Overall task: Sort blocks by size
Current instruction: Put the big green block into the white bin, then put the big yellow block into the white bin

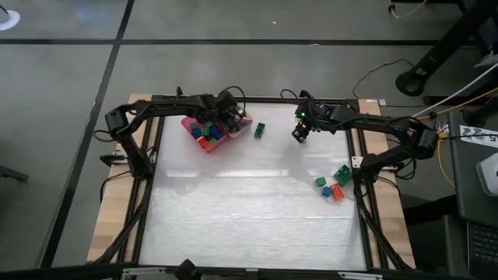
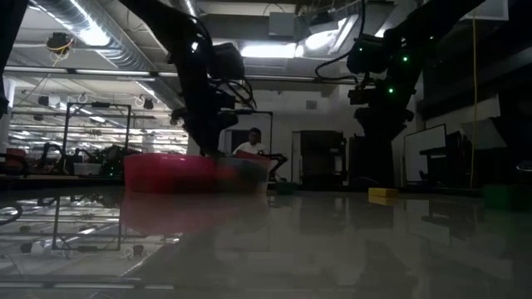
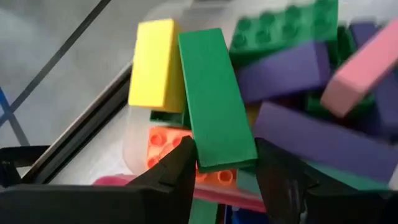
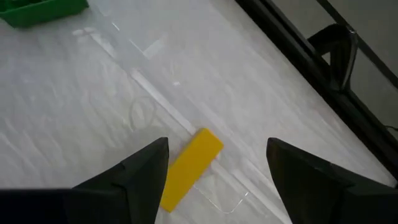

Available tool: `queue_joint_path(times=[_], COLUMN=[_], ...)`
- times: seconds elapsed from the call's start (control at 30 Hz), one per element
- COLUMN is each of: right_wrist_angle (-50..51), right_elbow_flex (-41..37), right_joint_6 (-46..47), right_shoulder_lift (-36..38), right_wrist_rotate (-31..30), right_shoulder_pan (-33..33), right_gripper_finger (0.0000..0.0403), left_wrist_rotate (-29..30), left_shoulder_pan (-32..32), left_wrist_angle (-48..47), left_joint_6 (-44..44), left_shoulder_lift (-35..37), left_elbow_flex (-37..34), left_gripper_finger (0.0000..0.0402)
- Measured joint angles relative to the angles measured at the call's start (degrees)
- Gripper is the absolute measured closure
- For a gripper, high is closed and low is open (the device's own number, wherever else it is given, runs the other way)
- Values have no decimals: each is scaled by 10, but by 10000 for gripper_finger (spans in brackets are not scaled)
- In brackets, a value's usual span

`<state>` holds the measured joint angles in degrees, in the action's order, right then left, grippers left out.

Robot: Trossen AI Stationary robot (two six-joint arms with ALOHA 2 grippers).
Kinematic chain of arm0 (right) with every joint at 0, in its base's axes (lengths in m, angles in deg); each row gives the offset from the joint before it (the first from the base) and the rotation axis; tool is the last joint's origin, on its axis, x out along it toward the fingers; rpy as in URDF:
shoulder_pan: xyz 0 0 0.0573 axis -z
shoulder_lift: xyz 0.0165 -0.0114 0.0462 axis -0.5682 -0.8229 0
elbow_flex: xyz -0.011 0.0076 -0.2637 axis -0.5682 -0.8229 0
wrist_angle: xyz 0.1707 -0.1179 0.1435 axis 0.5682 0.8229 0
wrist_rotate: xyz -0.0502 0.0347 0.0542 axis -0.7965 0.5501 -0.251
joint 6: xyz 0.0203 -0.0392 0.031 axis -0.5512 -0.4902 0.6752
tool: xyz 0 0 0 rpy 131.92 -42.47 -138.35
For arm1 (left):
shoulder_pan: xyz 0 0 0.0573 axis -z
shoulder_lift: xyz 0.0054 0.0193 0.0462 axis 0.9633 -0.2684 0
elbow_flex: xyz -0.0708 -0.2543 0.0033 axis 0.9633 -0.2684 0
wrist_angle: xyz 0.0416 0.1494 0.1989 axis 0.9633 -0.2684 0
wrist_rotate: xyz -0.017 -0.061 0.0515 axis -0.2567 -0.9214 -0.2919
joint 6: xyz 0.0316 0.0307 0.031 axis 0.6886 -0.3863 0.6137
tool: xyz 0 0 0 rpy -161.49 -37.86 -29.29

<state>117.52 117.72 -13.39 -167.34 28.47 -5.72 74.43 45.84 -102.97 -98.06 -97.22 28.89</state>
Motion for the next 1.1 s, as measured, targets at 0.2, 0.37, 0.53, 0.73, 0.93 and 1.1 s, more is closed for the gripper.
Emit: queue_joint_path(times=[0.2, 0.37, 0.53, 0.73, 0.93, 1.1], right_wrist_angle=[-12, -28, -23, -18, 12, 20], right_elbow_flex=[0, 0, 0, 0, 0, 0], right_joint_6=[10, 51, 93, 143, 194, 200], right_shoulder_lift=[-39, -71, -92, -110, -112, -112], right_wrist_rotate=[3, 4, 4, 4, 2, 16], right_shoulder_pan=[0, 0, 0, 0, 0, 0], right_gripper_finger=[134, 134, 134, 134, 134, 134], left_wrist_rotate=[3, 4, 4, 5, 5, 4], left_shoulder_pan=[1, 7, 17, 26, 28, 28], left_wrist_angle=[5, 5, 5, 5, 5, 5], left_joint_6=[12, -12, -3, 1, 12, 12], left_shoulder_lift=[0, 0, 0, 0, 0, 0], left_elbow_flex=[-19, -19, -19, -19, -19, -19], left_gripper_finger=[233, 212, 213, 214, 216, 217])
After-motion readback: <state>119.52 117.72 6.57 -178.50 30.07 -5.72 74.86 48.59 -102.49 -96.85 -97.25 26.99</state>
